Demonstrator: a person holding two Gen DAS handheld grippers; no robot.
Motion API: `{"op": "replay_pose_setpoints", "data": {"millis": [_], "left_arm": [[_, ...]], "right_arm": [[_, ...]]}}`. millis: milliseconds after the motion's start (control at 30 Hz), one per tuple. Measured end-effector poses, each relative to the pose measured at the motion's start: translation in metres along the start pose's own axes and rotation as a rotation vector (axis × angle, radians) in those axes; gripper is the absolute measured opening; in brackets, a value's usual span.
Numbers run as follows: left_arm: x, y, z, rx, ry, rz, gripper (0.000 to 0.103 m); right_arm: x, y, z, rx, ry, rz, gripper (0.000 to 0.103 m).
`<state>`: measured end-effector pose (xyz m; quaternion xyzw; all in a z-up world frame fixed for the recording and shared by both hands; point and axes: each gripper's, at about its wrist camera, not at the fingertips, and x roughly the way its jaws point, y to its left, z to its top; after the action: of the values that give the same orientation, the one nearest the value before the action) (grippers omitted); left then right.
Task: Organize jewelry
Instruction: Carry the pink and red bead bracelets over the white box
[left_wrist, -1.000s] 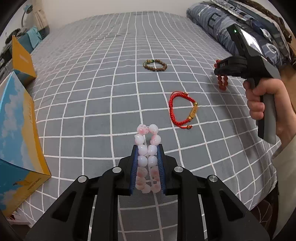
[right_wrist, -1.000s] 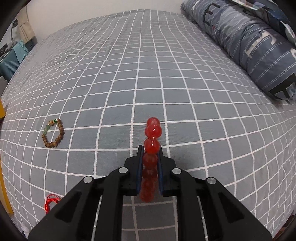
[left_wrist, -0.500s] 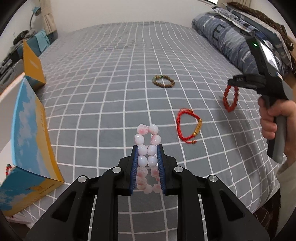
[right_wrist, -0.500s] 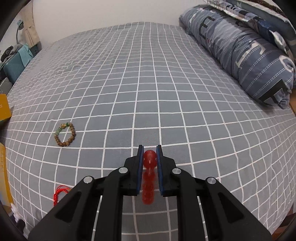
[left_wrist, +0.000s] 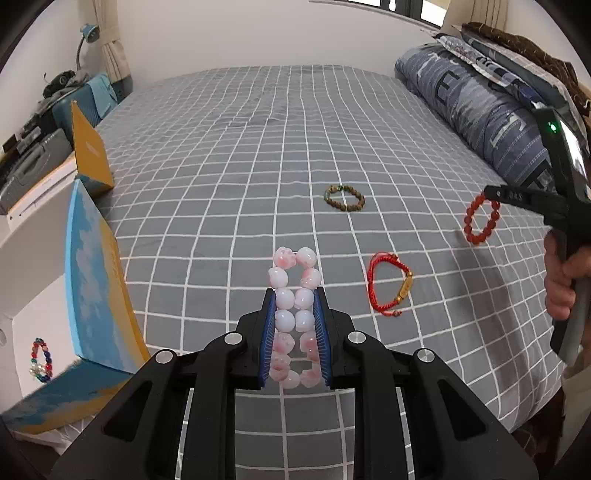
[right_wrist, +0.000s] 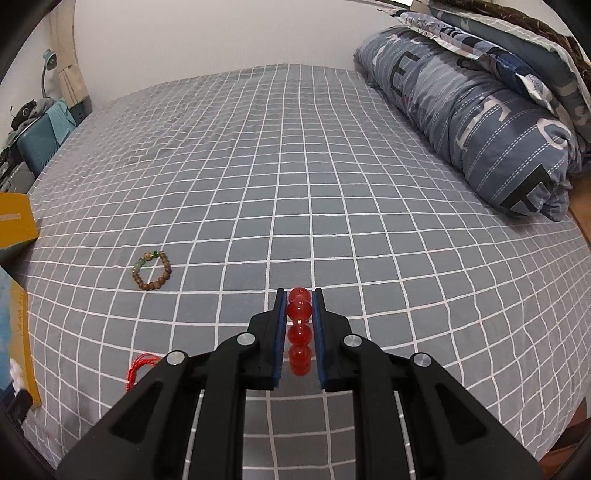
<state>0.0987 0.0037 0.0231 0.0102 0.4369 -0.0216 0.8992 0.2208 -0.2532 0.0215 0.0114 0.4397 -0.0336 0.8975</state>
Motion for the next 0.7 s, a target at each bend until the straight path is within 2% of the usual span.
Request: {"op": "replay_pose_setpoints", "data": {"millis": [433, 700], "left_arm": [[-0.022, 0.014, 0.037, -0.046, -0.043, 0.083, 0.02], [-0.042, 0.036, 0.052, -0.08, -0.052, 0.112, 0.02]], "right_arm": [[-0.039, 0.004, 0.001, -0.005, -0.041, 0.024, 0.013], [-0.067, 0.031, 0.002, -0.026, -0.062, 0.075, 0.013]]}}
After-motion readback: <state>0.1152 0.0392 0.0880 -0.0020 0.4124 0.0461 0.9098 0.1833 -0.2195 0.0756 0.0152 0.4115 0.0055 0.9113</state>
